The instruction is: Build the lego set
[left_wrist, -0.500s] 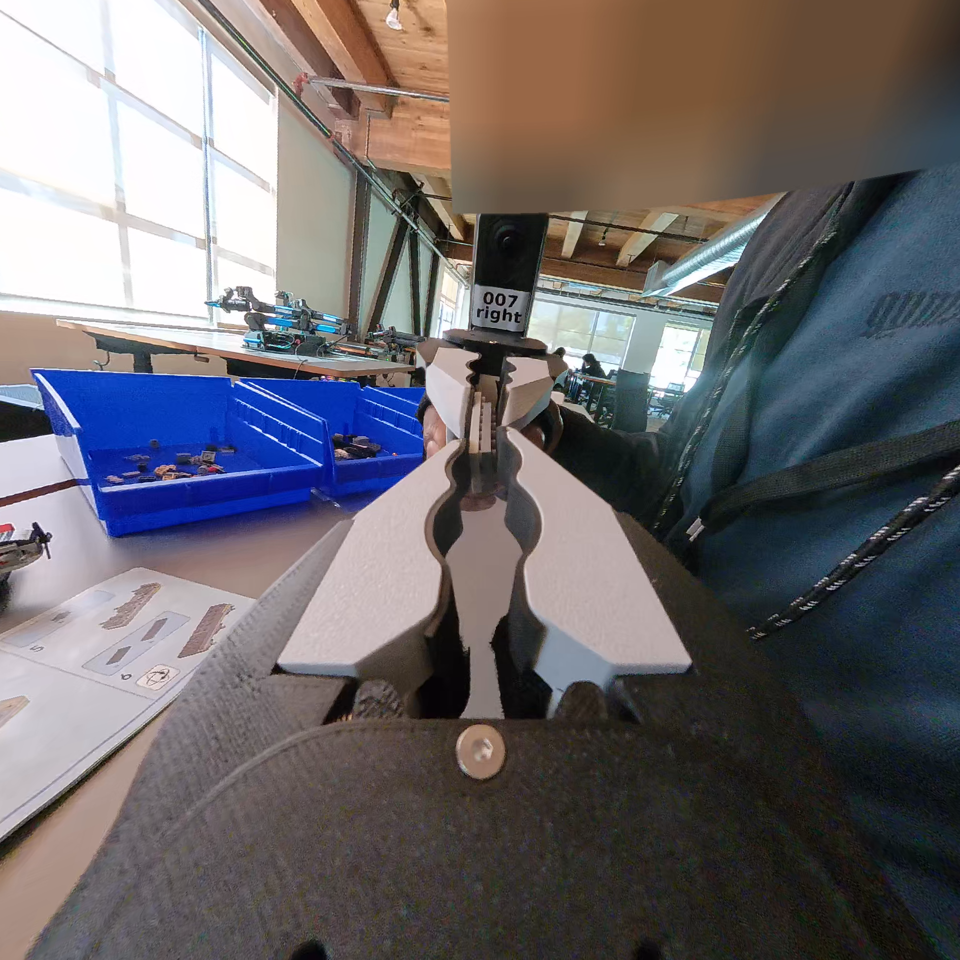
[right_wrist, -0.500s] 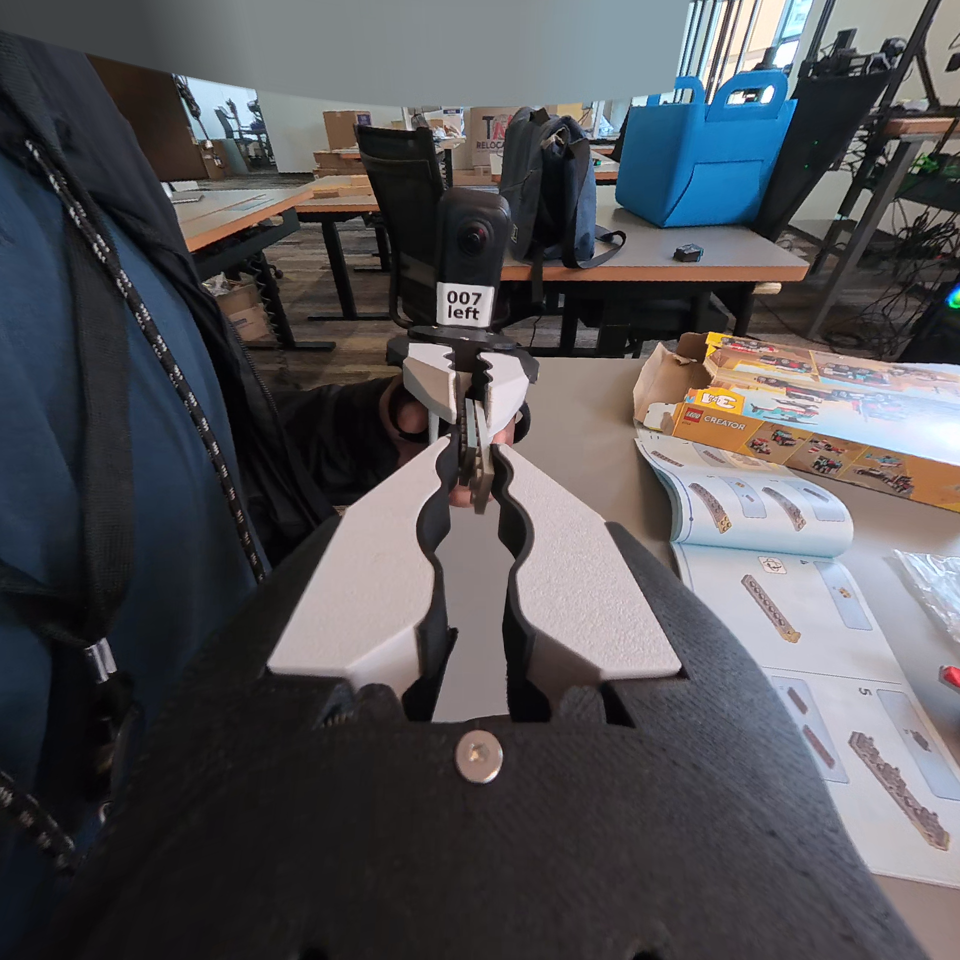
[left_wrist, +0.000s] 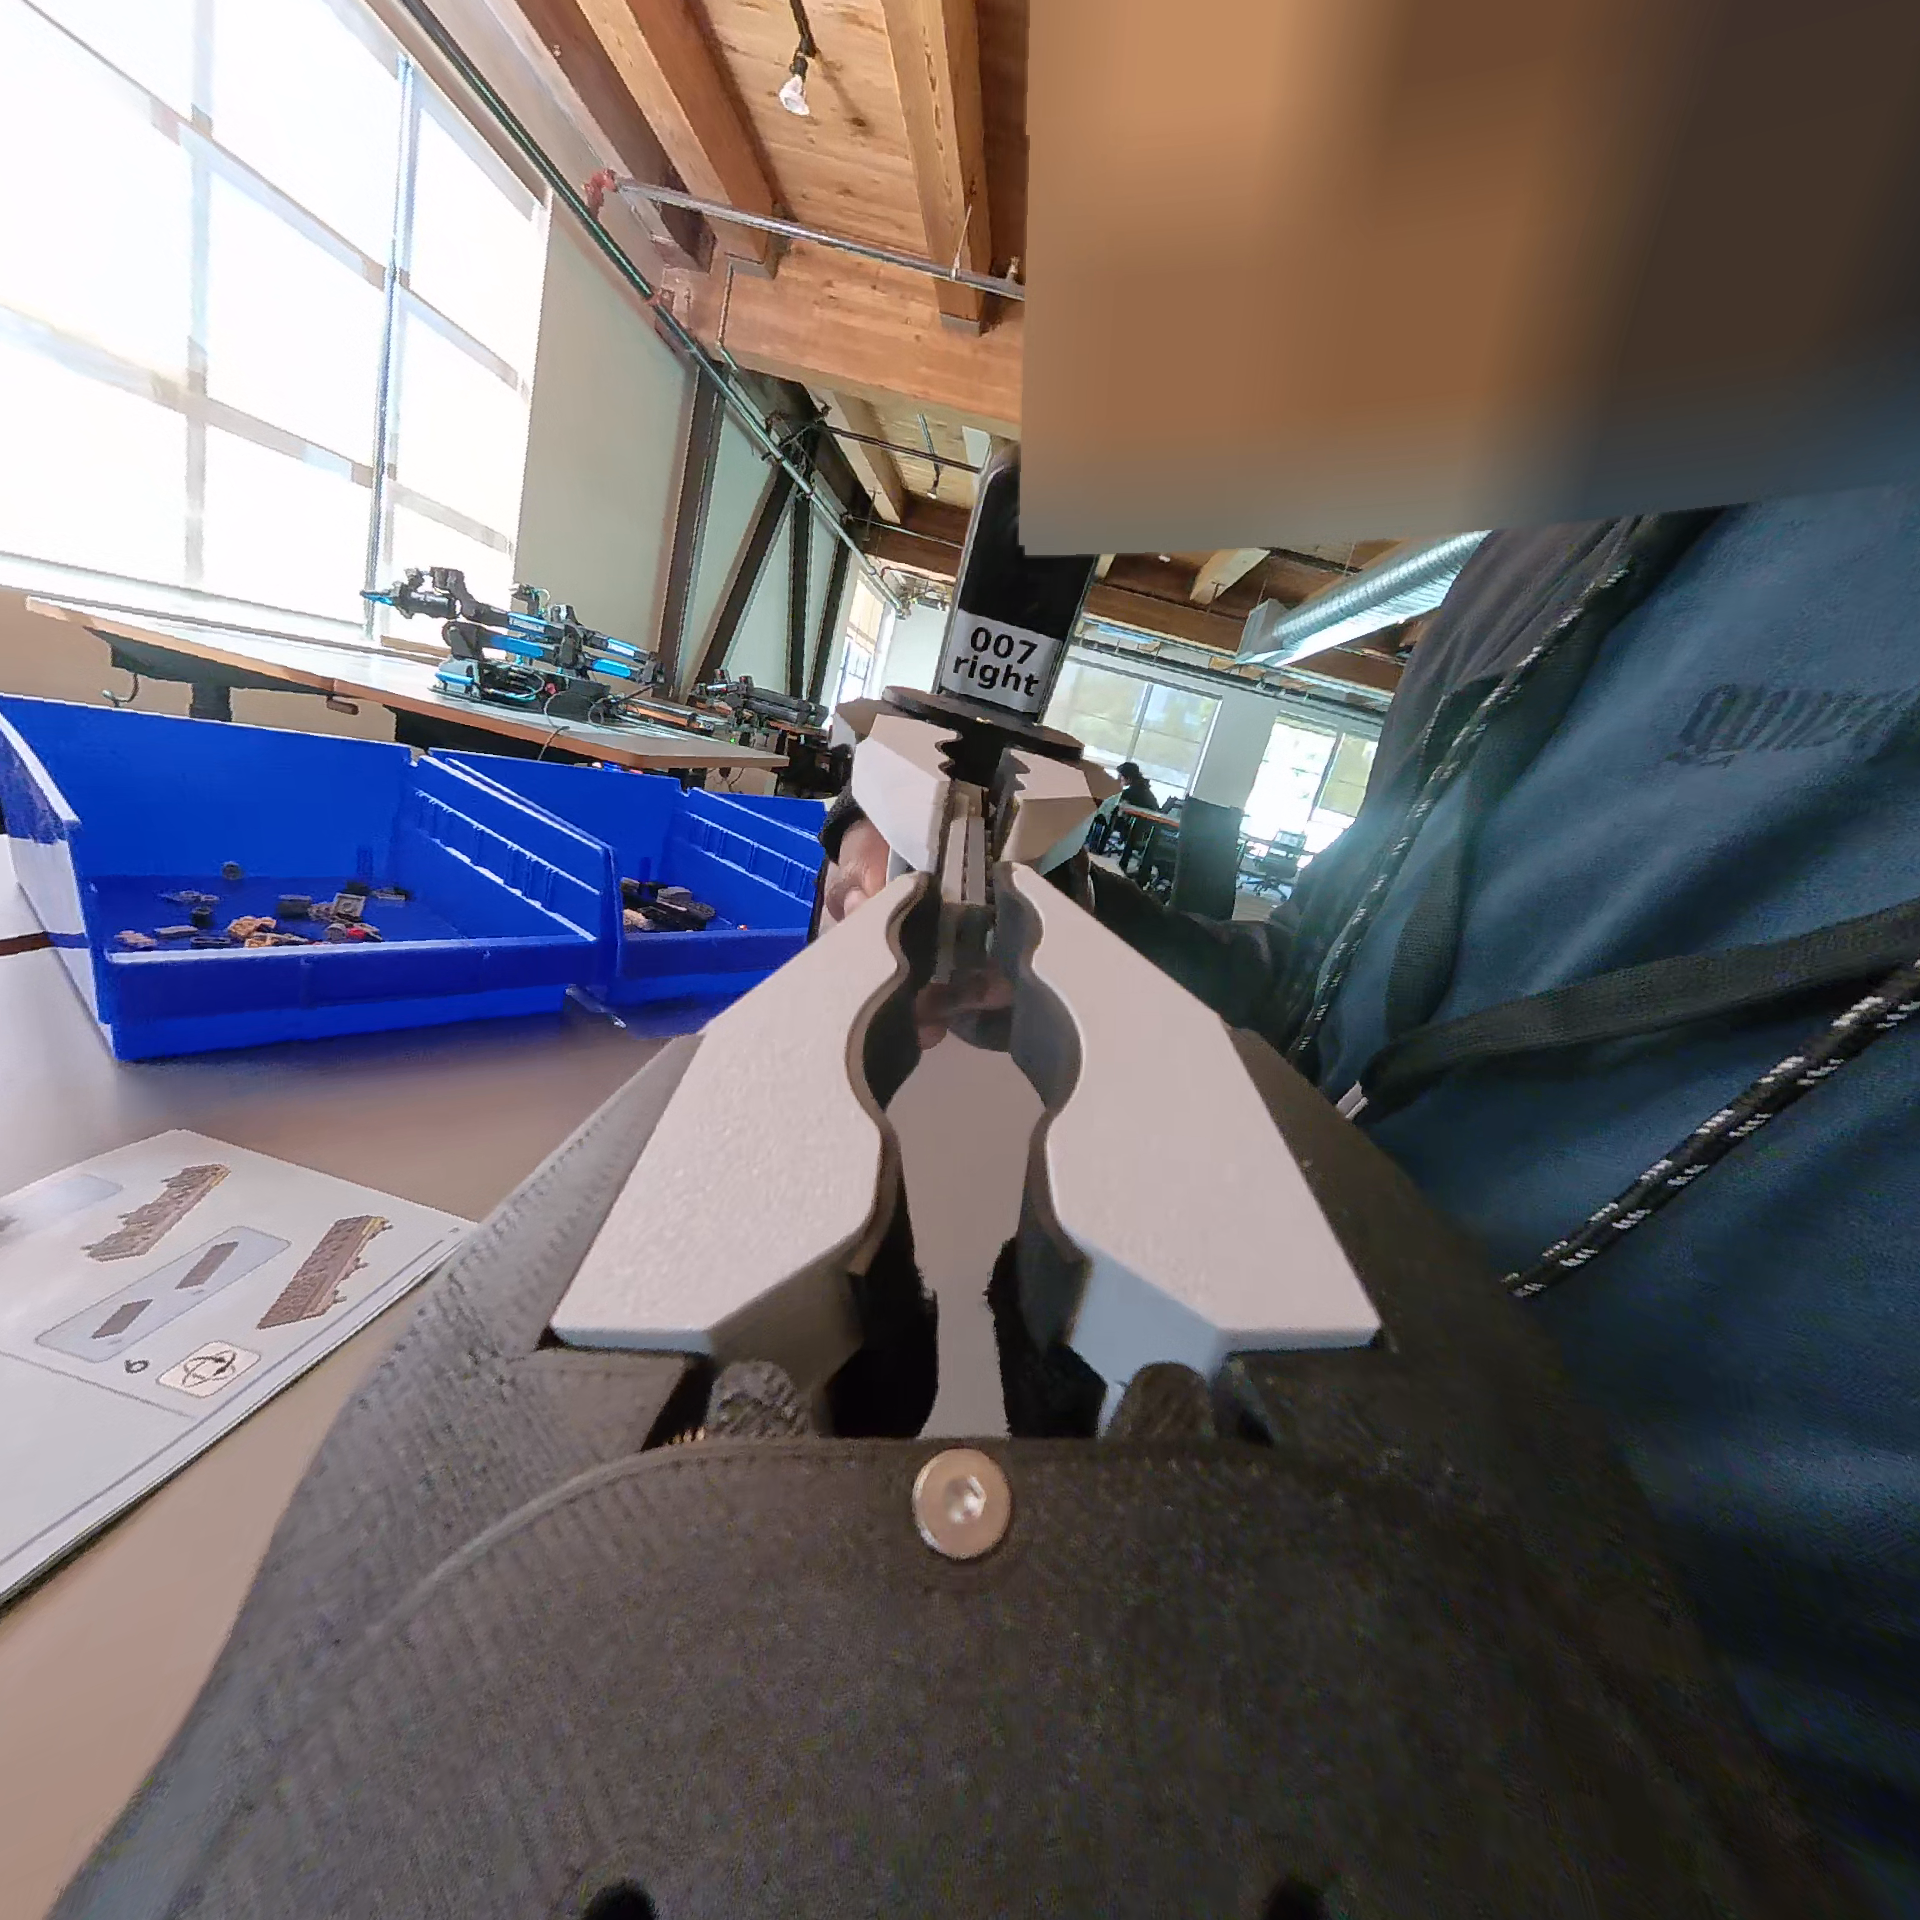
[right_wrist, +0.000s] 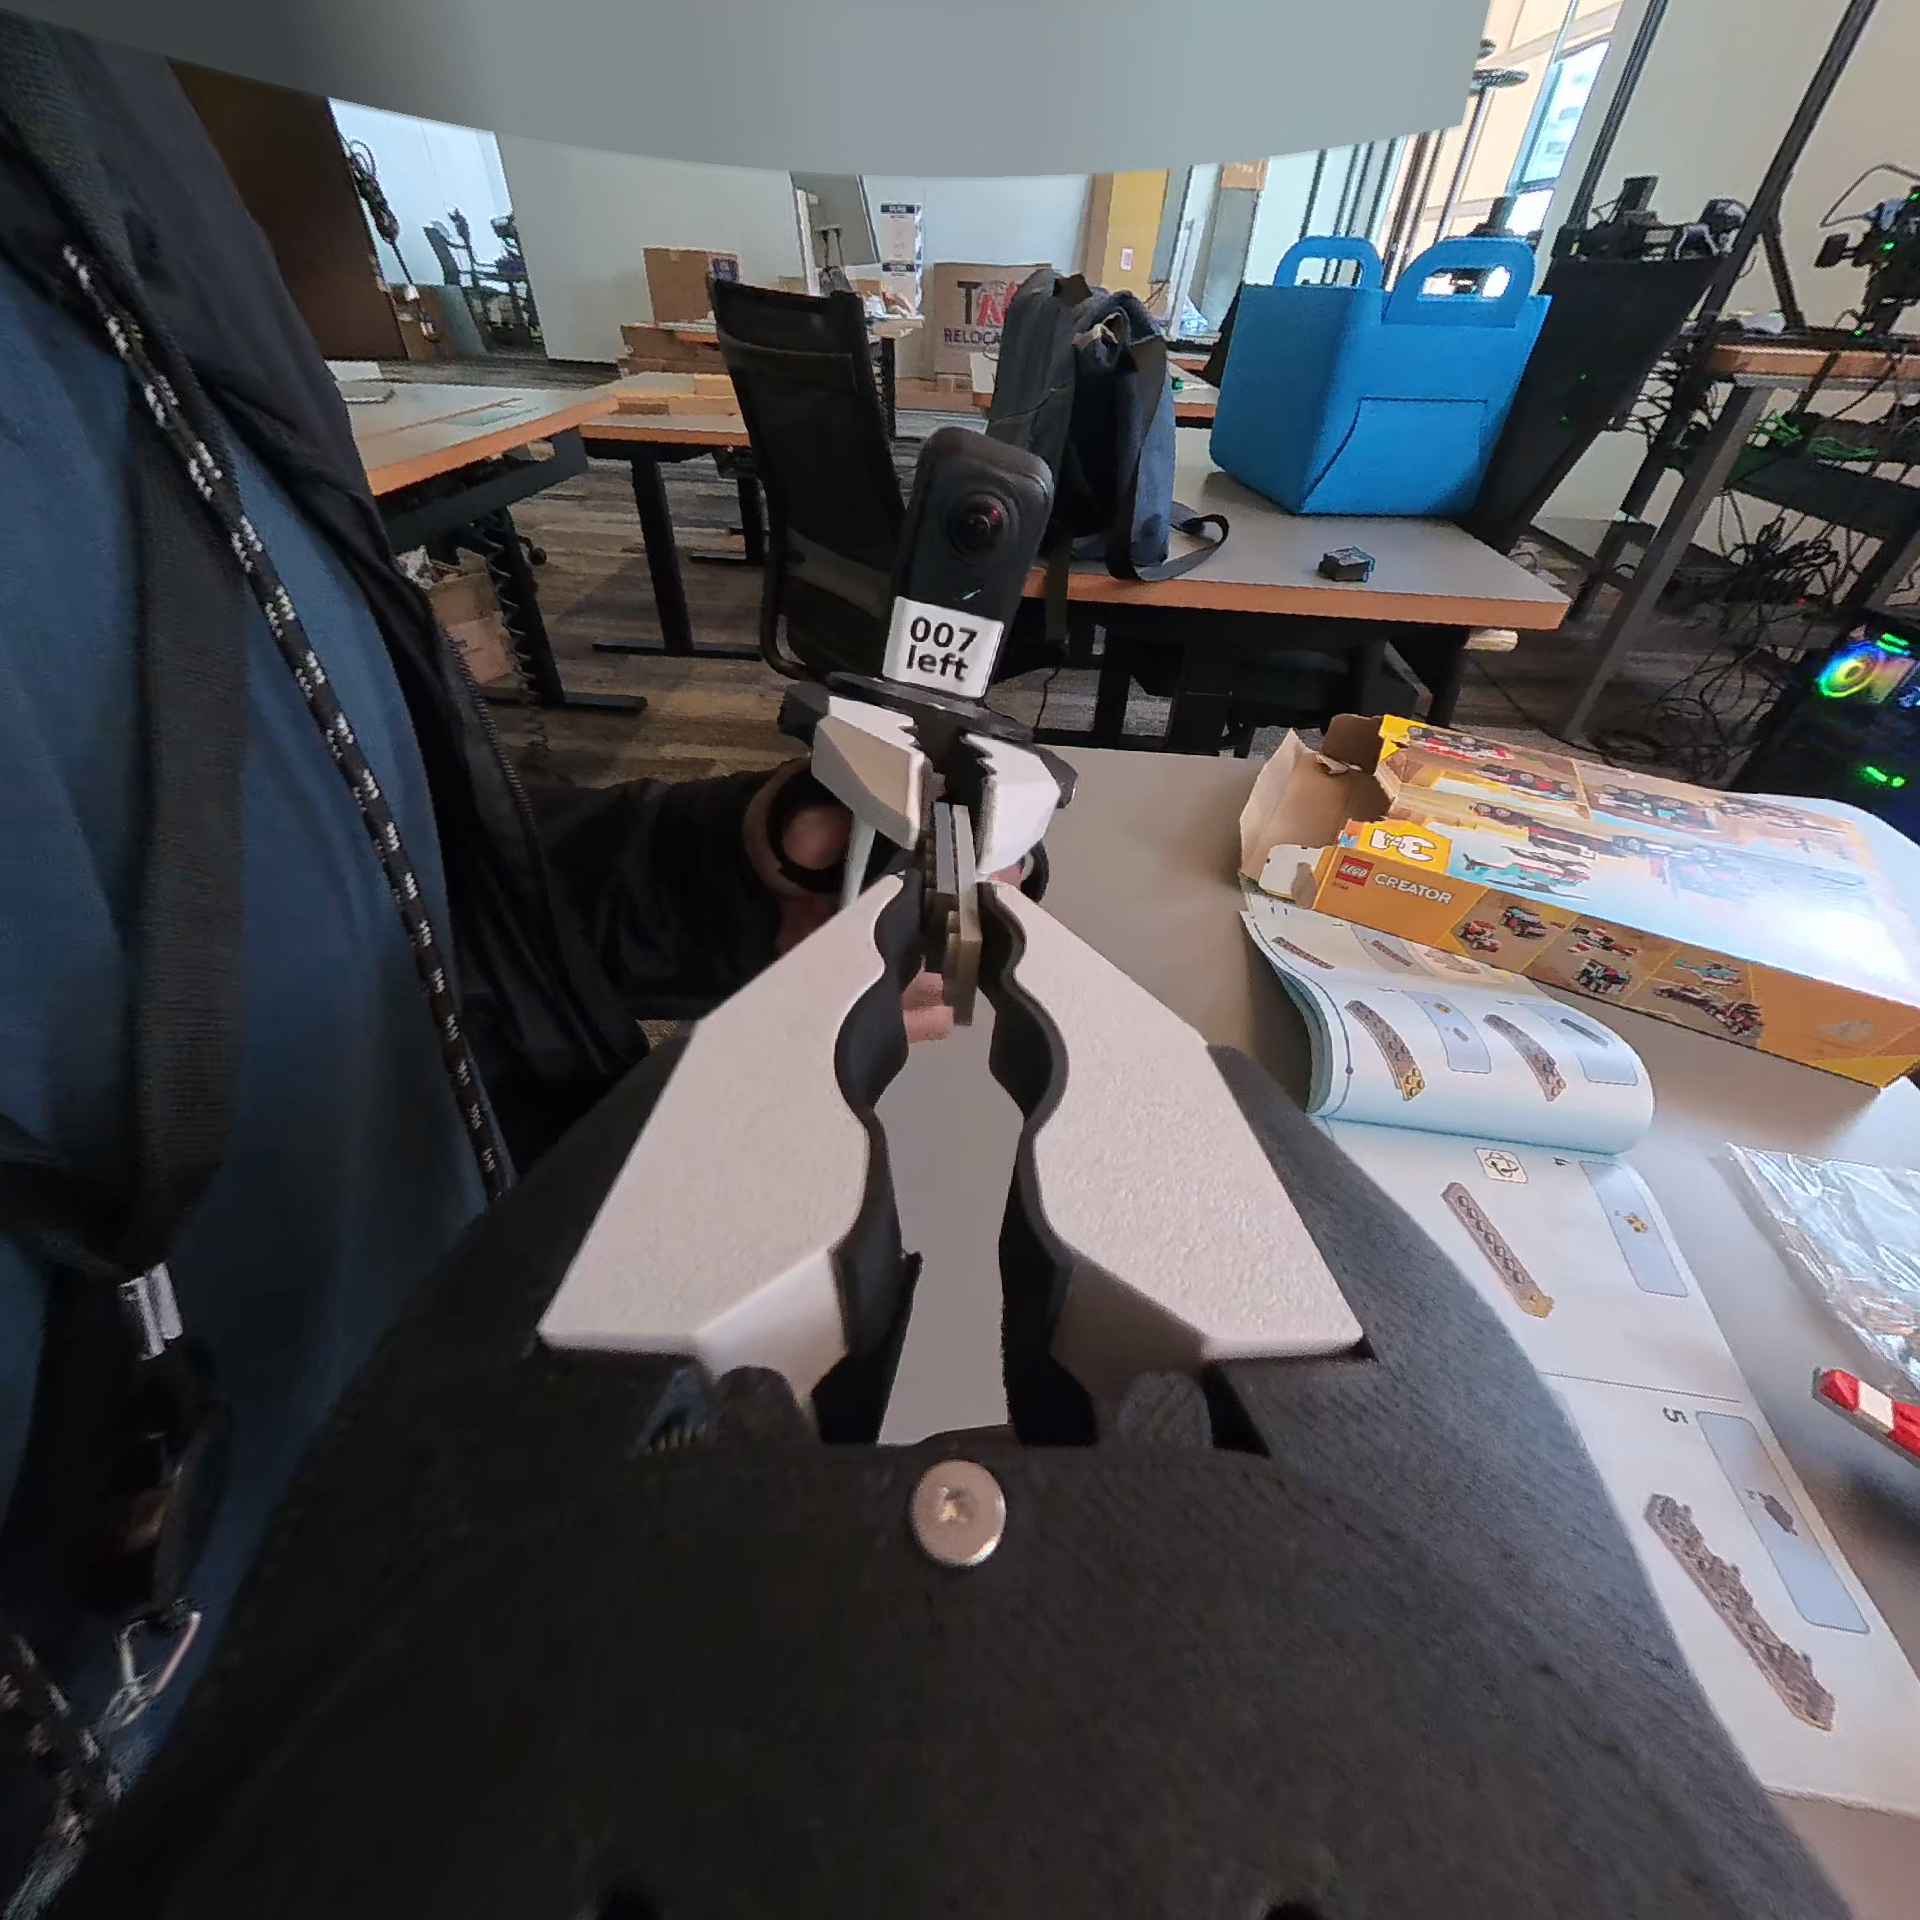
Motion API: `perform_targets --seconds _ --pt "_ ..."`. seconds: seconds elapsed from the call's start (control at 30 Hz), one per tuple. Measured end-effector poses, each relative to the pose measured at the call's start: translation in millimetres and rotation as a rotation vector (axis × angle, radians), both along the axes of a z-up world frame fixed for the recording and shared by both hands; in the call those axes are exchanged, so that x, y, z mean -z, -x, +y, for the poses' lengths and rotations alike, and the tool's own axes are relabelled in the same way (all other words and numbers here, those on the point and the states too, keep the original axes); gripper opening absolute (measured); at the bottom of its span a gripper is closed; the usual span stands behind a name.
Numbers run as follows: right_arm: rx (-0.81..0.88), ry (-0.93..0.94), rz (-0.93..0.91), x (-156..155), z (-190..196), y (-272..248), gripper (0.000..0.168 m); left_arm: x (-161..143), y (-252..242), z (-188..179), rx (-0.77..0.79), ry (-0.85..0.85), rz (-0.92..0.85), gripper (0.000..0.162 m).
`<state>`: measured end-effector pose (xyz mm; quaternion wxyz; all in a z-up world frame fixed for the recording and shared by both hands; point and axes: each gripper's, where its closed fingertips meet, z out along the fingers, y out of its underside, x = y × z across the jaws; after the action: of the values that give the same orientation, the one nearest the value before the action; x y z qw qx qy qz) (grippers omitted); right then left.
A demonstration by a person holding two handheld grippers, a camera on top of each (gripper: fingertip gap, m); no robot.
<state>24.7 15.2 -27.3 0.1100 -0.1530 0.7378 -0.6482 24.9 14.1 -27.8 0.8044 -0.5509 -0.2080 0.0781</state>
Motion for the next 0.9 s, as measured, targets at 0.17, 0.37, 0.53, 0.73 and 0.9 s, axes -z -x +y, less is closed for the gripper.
perform_targets --seconds 0.17,0.37,0.53,0.73,0.9 --pt "-0.003 -0.022 -0.015 4 1 1 0.010 4 1 1 -0.016 0.046 0.016 0.009" --pt "-0.014 -0.018 -0.001 5 3 1 0.009 5 0 3 -0.009 0.052 0.012 0.009" --pt "0.012 0.017 0.019 1 1 5 0.010 1 4 0 -0.006 -0.023 -0.033 0.013" --pt "0.050 0.084 -0.020 -7 -1 11 0.010 -1 11 -6 -0.031 -0.080 -0.070 0.016" --pt "0.050 0.088 -0.071 -3 1 15 0.010 0 13 -4 -0.046 -0.073 -0.054 0.010"
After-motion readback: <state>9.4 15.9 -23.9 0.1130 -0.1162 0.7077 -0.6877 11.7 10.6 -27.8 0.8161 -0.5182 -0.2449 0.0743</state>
